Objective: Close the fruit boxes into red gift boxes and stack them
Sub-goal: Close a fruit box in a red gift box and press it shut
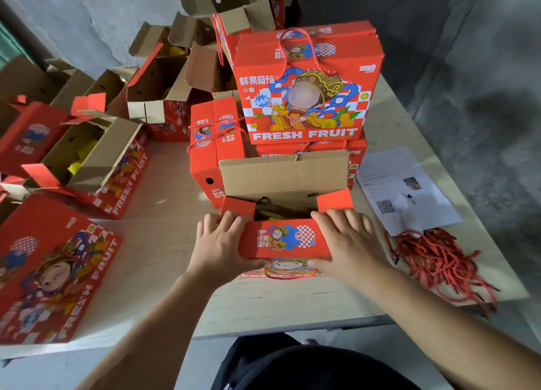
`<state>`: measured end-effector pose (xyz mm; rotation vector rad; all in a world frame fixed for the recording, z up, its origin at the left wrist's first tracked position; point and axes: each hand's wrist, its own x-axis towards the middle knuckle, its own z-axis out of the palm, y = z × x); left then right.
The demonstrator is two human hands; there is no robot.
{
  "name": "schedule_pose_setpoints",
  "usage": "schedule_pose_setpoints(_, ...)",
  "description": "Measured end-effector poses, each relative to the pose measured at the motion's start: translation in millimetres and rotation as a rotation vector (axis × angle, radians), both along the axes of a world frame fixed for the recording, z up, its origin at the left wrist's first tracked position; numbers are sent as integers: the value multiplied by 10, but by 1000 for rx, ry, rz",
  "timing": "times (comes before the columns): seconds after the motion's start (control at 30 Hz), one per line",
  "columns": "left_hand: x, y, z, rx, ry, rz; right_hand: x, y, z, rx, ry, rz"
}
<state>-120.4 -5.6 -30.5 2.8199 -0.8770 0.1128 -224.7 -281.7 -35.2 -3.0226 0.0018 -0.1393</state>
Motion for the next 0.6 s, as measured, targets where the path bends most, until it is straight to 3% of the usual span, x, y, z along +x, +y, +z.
schedule_pose_setpoints(0.27,58,-75,-63,67,-52,16,172,-60,-16,-47,95,58)
schedule_pose_setpoints(0.33,63,-67,-78,48,-64,28,209,-66,64,163,104,32)
schedule_pose_setpoints(0.47,79,-82,-62,70,-40,31,519,-186,328,812,-265,-314)
schedule_pose_setpoints(0.6,73,-121,-74,-96,76,110,814,-373,489,1209,-72,-383)
